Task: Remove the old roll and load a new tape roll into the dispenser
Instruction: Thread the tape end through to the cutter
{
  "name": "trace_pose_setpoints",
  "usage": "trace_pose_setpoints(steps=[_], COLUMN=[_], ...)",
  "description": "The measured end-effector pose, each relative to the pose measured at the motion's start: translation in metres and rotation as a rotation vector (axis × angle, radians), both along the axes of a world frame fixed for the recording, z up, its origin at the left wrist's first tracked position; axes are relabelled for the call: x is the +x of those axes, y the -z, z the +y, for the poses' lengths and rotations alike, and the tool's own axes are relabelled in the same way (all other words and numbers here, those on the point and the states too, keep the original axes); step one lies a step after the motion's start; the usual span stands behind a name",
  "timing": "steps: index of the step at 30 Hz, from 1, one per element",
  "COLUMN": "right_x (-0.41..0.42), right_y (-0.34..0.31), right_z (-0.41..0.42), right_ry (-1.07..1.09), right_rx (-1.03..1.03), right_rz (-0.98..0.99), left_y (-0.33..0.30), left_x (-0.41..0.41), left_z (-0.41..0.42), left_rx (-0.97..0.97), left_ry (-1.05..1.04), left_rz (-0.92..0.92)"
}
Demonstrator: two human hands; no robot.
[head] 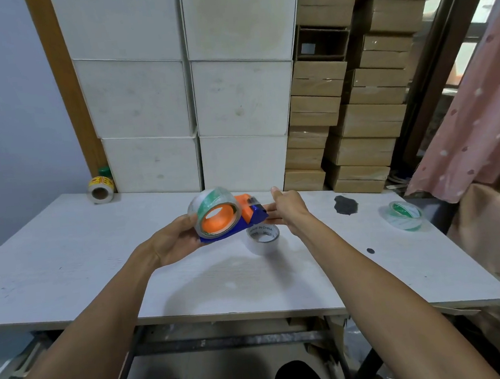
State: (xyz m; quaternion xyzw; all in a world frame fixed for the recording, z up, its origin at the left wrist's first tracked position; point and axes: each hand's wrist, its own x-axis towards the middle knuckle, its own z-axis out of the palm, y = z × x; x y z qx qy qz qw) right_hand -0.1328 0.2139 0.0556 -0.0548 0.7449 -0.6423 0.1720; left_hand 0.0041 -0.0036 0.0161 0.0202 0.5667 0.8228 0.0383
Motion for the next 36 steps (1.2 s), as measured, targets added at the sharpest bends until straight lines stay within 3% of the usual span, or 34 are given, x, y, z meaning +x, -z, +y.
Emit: trace_pose_setpoints(steps=[13, 27, 36], right_x=[-0.003, -0.002, -0.008], right_y=[0.009, 0.013, 0.011], right_z=[-0.007, -0.012, -0.013], right_ry=[0.029, 0.038, 0.046], right_rx=[0.0, -0.051, 0.02], right_rz=[0.079, 0.092, 0.16], left_y=[-0.007, -0.005, 0.0], left_x=[-0.005, -0.006, -0.008], left_z=[0.009, 0.008, 0.003], left_rx=[-0.216, -0.218, -0.233], left_ry=[-0.218, -0.265, -0.296], left_rz=[0.072, 0.079, 0.064])
